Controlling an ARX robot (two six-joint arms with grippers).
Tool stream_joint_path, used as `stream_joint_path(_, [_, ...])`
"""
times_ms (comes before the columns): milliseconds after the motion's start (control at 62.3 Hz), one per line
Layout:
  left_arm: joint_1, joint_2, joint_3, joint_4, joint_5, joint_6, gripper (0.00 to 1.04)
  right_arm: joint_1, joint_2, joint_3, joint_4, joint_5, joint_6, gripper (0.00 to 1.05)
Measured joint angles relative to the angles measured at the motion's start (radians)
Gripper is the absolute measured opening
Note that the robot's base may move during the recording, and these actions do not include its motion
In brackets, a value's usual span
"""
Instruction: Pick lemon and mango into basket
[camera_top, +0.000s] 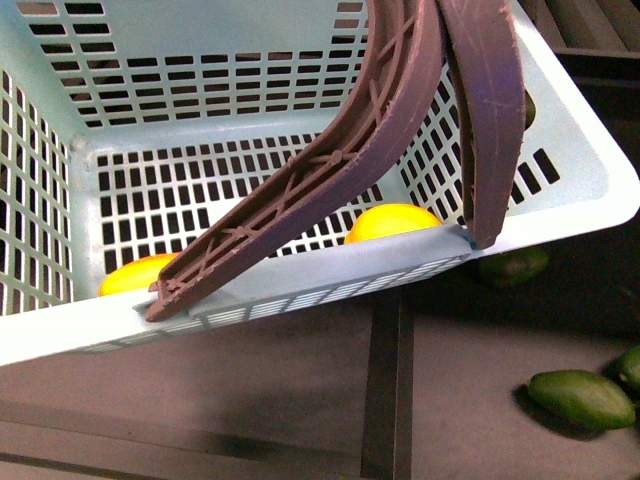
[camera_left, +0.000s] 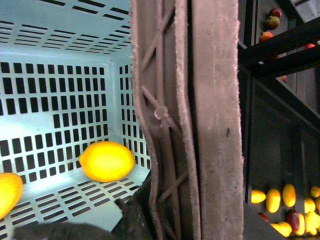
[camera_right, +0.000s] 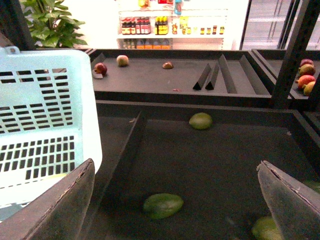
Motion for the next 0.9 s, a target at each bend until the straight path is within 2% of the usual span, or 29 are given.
stream_joint_path(32, [-0.003, 0.0, 0.0, 0.001, -0.002, 0.003, 0.15, 0.0, 0.0, 0.0, 0.0, 0.0, 0.0, 0.96])
stream_joint_path(128, [-0.017, 0.029, -0.046, 0.216, -0.27, -0.116, 0.15, 0.0, 0.0, 0.0, 0.0, 0.003, 0.0, 0.96])
stream_joint_path(193, [0.011, 0.065, -0.034, 0.246, -0.357, -0.176, 0.15, 0.0, 0.0, 0.0, 0.0, 0.003, 0.0, 0.96])
stream_joint_path(321, [0.112, 0.201, 0.061, 0.251, -0.383, -0.29, 0.15, 0.0, 0.0, 0.0, 0.0, 0.007, 0.0, 0.96])
stream_joint_path(498, [0.185, 0.419, 0.22, 0.205, -0.41, -0.443, 0.15, 0.0, 0.0, 0.0, 0.0, 0.006, 0.0, 0.96])
stream_joint_path(690, [0.193, 0.615, 0.386, 0.107, -0.422, -0.539, 0.15, 0.0, 0.0, 0.0, 0.0, 0.006, 0.0, 0.96])
stream_joint_path(899, [0.182, 0.667, 0.456, -0.01, -0.435, -0.678, 0.15, 0.0, 0.0, 0.0, 0.0, 0.007, 0.0, 0.96])
